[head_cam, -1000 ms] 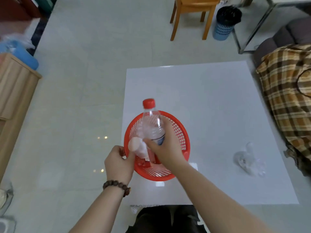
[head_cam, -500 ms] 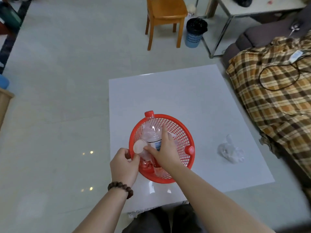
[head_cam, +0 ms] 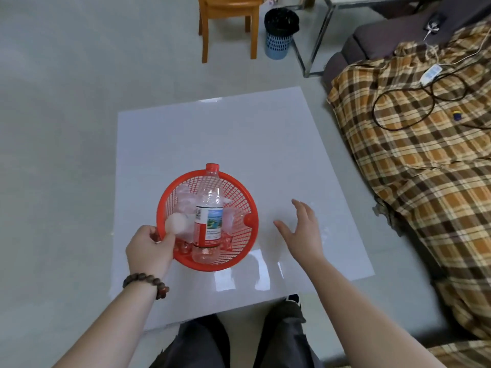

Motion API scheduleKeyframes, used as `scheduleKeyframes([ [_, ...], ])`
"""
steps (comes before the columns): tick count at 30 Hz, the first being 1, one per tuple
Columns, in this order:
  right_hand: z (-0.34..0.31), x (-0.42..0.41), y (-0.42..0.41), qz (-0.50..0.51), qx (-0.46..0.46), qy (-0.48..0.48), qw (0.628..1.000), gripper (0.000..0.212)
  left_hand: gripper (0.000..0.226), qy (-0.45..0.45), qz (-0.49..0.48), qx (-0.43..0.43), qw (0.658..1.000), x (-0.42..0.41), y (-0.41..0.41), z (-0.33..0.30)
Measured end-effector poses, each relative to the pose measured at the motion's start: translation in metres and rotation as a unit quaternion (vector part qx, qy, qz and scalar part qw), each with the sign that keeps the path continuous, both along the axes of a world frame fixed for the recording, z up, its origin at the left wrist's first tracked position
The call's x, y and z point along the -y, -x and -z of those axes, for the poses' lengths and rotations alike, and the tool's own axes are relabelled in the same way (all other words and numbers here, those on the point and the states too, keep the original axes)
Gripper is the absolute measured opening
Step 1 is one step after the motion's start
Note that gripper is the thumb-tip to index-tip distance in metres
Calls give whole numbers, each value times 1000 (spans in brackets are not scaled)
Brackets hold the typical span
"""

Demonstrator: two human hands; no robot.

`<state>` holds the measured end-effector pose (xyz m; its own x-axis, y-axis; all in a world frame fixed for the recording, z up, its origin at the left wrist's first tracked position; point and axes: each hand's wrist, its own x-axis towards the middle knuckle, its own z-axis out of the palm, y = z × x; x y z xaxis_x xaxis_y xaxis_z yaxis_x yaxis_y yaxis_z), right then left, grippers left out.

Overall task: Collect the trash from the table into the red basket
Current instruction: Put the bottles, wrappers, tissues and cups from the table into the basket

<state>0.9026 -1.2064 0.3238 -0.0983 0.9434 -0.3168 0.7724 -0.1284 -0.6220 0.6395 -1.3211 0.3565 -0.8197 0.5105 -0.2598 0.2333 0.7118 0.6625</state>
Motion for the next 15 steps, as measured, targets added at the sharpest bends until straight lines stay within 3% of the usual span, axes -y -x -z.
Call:
scheduleKeyframes([
  [5,66,-38,-77,-51,78,76,993,72,15,28,-65,-41,997,-5,-51,17],
  [10,121,-63,-98,-157,151,130,967,76,11,44,-122,-35,991,-4,-91,28],
  [15,151,-68,-101,-167,180,140,959,45,16,42,-137,-25,989,-1,-106,29],
])
